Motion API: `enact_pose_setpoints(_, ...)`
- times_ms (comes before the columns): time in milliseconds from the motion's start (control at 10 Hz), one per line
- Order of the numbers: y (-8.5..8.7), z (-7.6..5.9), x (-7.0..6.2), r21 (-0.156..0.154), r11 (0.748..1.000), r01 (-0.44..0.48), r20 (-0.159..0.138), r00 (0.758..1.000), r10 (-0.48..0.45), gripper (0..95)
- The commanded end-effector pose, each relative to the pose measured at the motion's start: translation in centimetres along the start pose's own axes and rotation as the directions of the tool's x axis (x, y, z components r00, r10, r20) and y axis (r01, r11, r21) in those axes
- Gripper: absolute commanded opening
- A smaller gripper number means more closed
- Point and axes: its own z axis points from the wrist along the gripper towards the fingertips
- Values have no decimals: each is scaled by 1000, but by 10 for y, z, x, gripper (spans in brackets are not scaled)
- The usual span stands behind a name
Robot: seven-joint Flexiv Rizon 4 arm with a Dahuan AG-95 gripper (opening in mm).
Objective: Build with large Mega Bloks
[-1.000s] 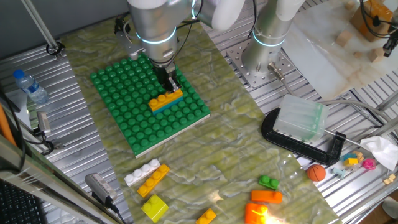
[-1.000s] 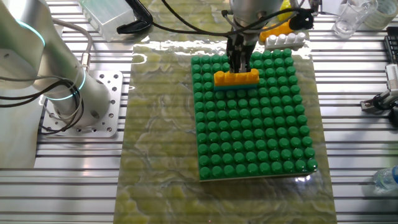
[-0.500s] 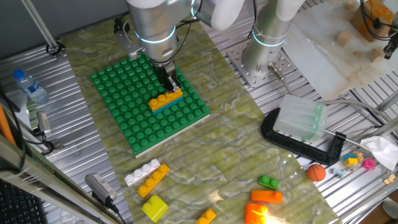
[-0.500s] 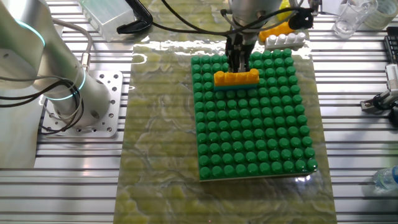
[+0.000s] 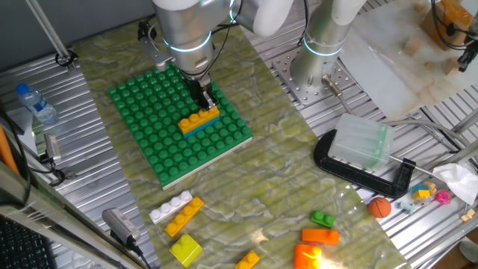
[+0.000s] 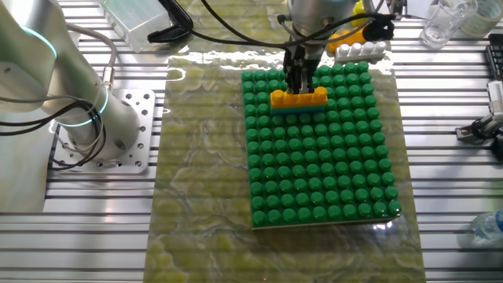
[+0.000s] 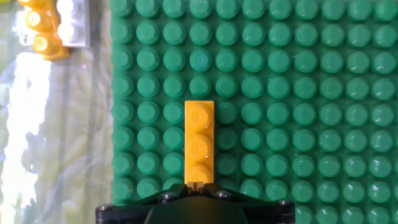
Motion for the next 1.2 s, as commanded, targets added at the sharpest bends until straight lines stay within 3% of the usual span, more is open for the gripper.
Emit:
enact_pose_setpoints(100,1,4,-1,1,1000,0,2,1000,0,0)
enact_pose_setpoints(500,2,7,-1,4,1000,0,2,1000,0,0)
enact_pose_setpoints(1200,1,12,-9,2,1000,-17,-24,1000,17,0)
